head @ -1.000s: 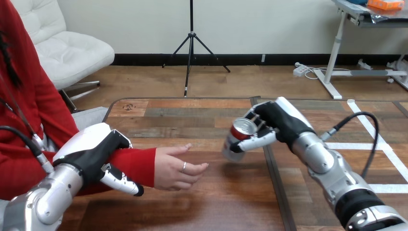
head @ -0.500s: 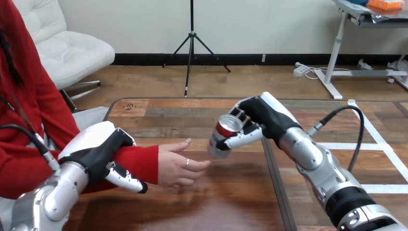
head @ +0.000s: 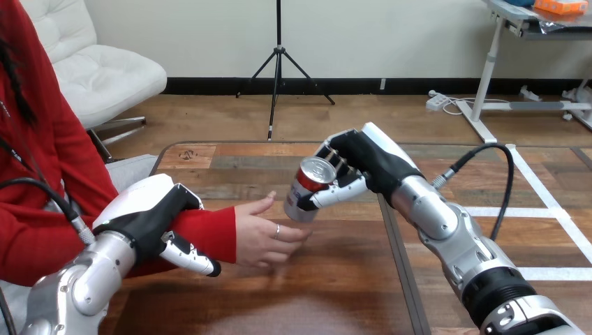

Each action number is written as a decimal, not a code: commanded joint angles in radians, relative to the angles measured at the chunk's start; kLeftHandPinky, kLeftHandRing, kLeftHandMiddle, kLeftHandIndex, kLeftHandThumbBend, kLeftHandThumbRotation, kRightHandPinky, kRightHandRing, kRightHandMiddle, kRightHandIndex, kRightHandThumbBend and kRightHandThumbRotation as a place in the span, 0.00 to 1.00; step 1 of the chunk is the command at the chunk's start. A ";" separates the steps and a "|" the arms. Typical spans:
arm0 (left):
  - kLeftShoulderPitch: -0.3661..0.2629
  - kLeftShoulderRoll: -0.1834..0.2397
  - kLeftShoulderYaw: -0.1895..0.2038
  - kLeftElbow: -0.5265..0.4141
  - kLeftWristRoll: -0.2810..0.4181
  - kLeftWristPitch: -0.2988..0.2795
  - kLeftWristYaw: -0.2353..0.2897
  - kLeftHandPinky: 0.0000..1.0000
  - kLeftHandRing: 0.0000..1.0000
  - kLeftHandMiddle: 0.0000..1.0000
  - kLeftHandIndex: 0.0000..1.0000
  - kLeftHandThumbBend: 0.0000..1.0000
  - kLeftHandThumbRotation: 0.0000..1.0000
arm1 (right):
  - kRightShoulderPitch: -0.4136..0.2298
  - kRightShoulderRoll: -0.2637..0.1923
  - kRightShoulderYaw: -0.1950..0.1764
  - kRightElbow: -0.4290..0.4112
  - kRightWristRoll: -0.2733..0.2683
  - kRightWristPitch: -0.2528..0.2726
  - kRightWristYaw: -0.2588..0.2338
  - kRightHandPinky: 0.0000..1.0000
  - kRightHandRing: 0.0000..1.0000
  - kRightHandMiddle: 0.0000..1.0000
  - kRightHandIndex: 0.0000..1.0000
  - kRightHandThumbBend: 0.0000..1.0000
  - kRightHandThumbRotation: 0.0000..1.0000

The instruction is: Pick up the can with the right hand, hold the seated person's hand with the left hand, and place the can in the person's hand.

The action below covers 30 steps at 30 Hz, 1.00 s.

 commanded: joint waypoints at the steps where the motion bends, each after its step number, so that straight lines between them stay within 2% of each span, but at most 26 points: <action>1: -0.306 -0.093 0.003 -0.120 -0.031 -0.047 0.083 0.15 0.21 0.30 0.36 0.73 0.00 | -0.063 0.016 0.002 -0.219 0.018 -0.015 0.003 0.30 0.36 0.41 0.44 0.74 0.00; 6: -0.319 -0.103 0.004 -0.124 -0.028 -0.035 0.080 0.14 0.21 0.30 0.36 0.73 0.00 | -0.055 0.021 0.007 -0.249 0.015 -0.013 0.013 0.29 0.34 0.40 0.43 0.73 0.00; 18: -0.351 -0.110 0.012 -0.104 -0.034 -0.063 0.101 0.15 0.22 0.30 0.36 0.72 0.00 | -0.026 0.030 0.018 -0.311 0.010 0.000 0.034 0.24 0.30 0.37 0.42 0.74 0.00; 30: -0.380 -0.117 0.021 -0.099 -0.044 -0.058 0.102 0.14 0.21 0.30 0.36 0.69 0.00 | 0.002 0.038 0.027 -0.346 0.012 0.008 0.049 0.26 0.31 0.37 0.42 0.74 0.00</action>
